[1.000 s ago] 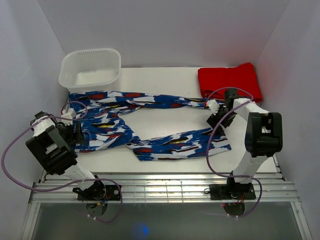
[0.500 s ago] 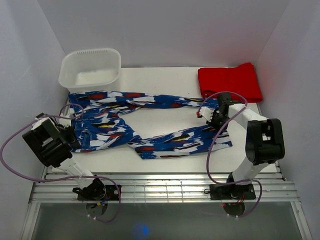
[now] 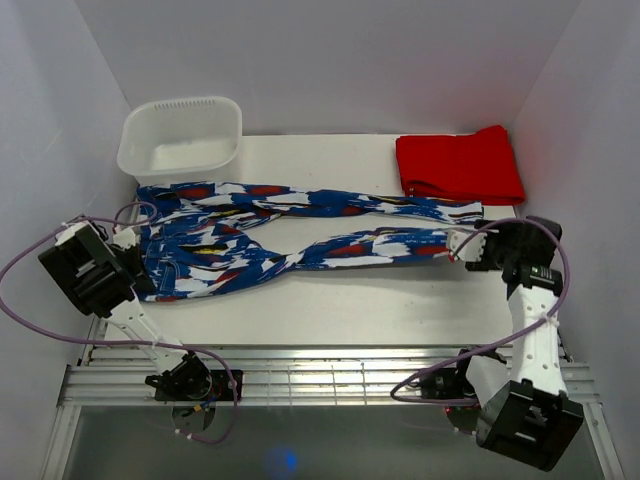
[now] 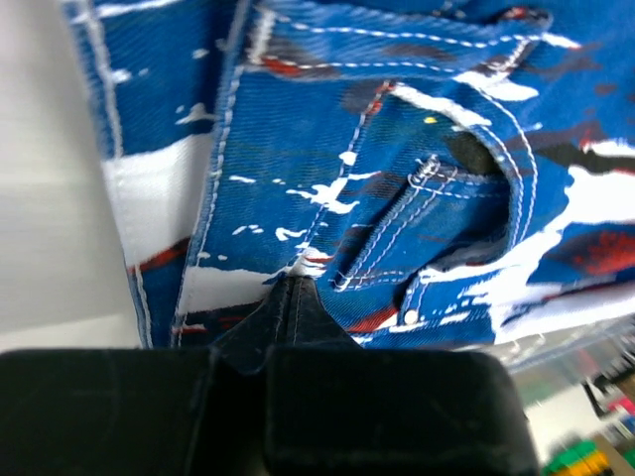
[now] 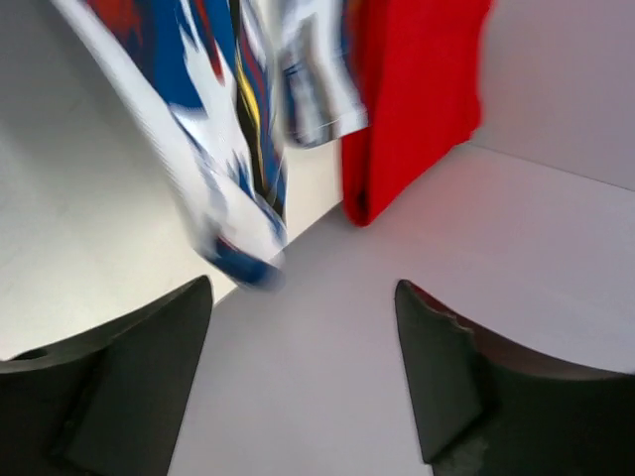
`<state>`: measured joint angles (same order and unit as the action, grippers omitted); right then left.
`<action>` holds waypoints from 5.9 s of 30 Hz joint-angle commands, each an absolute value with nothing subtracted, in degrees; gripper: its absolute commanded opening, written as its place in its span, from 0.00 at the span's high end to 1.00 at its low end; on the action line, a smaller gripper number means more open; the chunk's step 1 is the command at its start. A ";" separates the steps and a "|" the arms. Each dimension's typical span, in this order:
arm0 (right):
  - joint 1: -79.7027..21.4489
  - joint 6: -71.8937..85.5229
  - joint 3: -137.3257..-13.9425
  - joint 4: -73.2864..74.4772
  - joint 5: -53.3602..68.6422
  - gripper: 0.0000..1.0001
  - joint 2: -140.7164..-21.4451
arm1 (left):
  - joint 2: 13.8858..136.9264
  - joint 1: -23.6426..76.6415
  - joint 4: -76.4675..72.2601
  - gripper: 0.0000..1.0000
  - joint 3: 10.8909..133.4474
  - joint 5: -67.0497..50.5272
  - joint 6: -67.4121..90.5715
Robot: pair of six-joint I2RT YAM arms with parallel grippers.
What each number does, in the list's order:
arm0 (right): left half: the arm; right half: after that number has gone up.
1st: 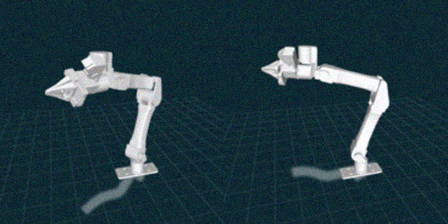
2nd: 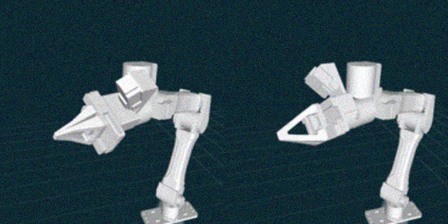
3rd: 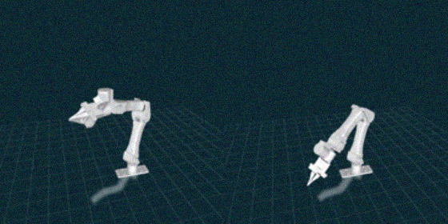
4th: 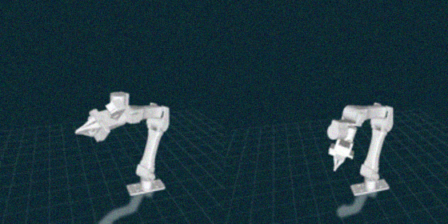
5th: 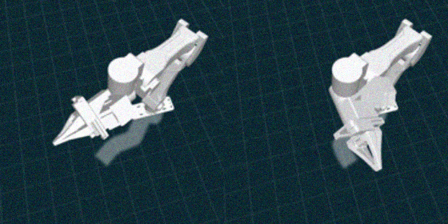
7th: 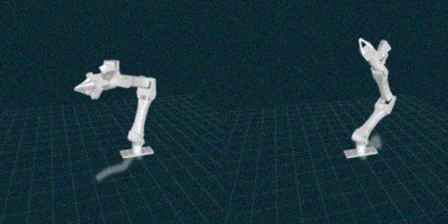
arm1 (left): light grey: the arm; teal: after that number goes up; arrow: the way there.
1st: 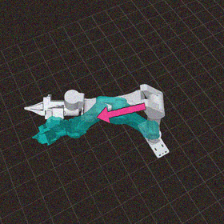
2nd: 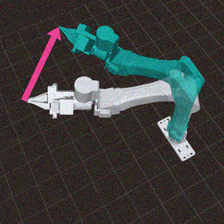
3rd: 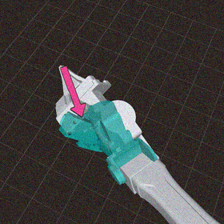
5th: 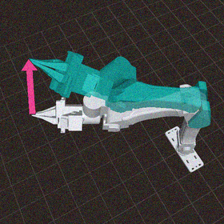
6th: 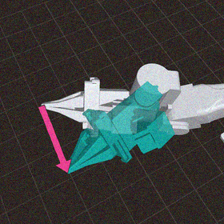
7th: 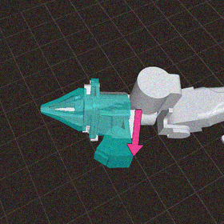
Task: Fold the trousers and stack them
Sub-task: Flatten the trousers out
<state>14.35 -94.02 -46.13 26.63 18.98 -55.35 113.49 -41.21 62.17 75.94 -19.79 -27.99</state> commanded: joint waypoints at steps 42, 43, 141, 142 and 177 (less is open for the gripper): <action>7.91 -73.12 -70.42 37.89 12.05 0.35 -112.15 | 114.17 -43.51 49.83 1.00 76.03 -13.45 -33.93; 7.48 -74.26 -69.44 37.36 11.61 0.45 -110.58 | 114.17 -43.51 49.83 1.00 76.11 -13.10 -34.01; 37.35 -66.85 -66.41 53.62 13.81 0.21 -96.27 | 97.74 -46.49 57.21 0.55 66.36 -19.07 -47.01; 37.44 -62.36 -68.79 52.48 12.84 0.10 -97.20 | 96.78 -46.49 57.30 0.52 66.01 -18.72 -47.54; 30.05 -99.73 -55.57 60.57 9.23 0.44 -75.79 | 94.32 -52.47 72.93 0.53 69.60 -21.87 -62.91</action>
